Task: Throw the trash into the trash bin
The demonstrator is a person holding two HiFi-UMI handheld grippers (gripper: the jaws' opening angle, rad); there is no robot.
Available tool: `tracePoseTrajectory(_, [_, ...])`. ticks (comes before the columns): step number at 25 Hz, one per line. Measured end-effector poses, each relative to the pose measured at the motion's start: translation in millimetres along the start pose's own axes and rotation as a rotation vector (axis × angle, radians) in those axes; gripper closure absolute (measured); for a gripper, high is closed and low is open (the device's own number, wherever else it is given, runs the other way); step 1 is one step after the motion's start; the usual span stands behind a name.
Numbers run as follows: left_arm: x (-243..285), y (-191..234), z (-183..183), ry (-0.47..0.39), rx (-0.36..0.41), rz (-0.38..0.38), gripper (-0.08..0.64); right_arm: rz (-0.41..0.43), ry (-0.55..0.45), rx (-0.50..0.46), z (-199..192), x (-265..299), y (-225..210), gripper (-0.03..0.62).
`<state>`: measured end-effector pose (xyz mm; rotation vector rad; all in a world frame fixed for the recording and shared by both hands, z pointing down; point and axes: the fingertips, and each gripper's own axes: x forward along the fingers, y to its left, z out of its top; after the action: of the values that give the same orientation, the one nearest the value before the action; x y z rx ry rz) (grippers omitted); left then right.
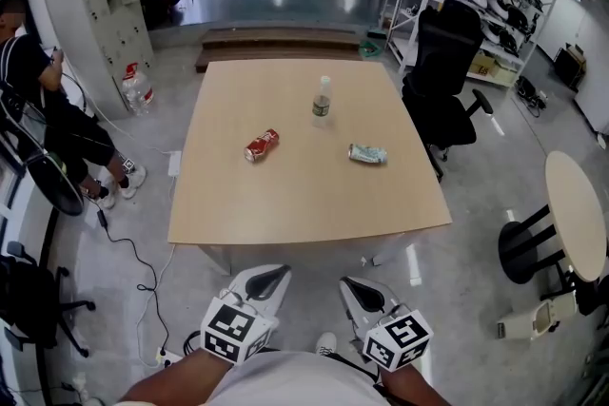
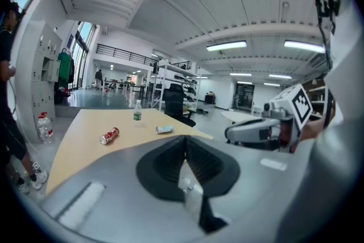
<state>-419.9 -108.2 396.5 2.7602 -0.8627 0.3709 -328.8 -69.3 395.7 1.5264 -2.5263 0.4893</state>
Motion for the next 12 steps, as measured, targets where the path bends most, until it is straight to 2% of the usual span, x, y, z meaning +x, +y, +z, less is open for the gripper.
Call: tracePoseTrajectory(12, [15.7,-22.6,3.5,0.001,0.015,-0.010,0.551,-0.015,-0.014,0.004,0.5,-20.7,-20.0,0.591])
